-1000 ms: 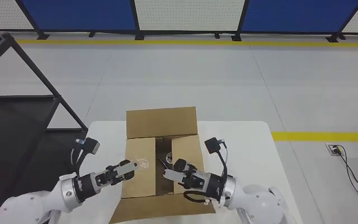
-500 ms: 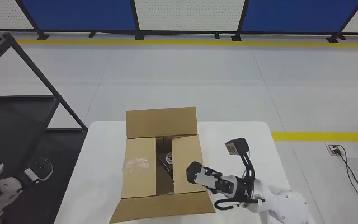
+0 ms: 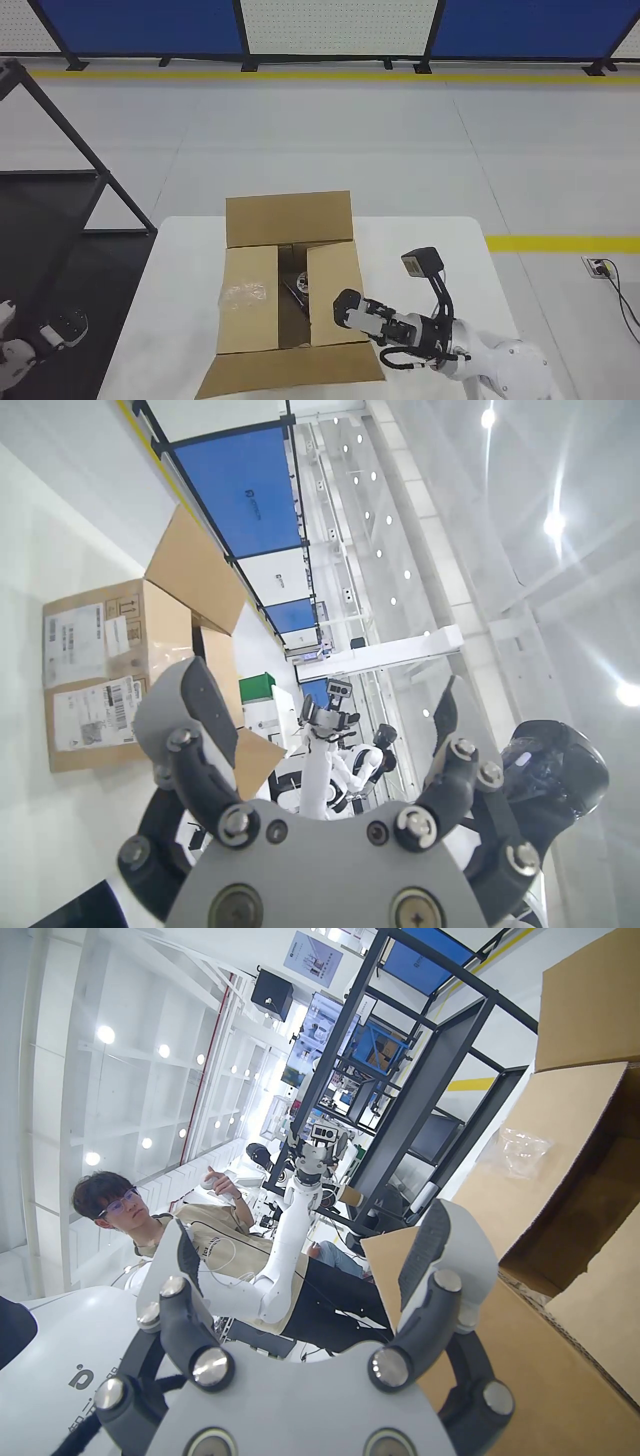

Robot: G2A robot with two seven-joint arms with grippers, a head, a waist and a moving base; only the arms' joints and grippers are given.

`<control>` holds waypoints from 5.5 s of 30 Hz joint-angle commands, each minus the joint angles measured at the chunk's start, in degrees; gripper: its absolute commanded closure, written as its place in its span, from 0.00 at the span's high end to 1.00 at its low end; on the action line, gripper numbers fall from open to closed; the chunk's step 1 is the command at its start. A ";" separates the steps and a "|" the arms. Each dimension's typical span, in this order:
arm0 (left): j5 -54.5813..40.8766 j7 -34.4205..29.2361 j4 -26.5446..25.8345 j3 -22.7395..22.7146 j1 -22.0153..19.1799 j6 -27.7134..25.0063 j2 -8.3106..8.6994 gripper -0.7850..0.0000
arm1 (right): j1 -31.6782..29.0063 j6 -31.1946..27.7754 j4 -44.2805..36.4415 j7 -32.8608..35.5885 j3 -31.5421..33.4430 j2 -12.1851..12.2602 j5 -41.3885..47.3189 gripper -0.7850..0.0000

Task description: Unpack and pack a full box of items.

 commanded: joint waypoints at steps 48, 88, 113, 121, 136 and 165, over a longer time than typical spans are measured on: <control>133.66 68.24 0.87 37.81 1.53 9.07 -2.11 1.00 | 0.00 0.00 0.00 0.00 0.00 0.00 0.00 1.00; 137.79 77.35 15.58 49.57 -11.56 9.32 -5.26 1.00 | 0.00 0.00 0.00 0.00 0.00 0.00 0.00 1.00; 135.41 78.63 18.98 51.63 -14.84 18.05 -7.60 1.00 | 0.00 0.00 0.00 0.00 0.00 0.00 0.00 1.00; 135.00 79.26 21.31 53.11 -16.20 23.33 -8.73 1.00 | 0.00 0.00 0.00 0.00 0.00 0.00 0.00 1.00; 136.42 78.43 21.94 53.33 -17.56 21.17 -9.53 0.32 | 0.00 0.00 0.00 0.00 0.00 0.00 0.00 1.00; 135.32 79.04 21.89 51.02 -15.66 20.75 -10.71 0.03 | 0.00 0.00 0.00 0.00 0.00 0.00 0.00 1.00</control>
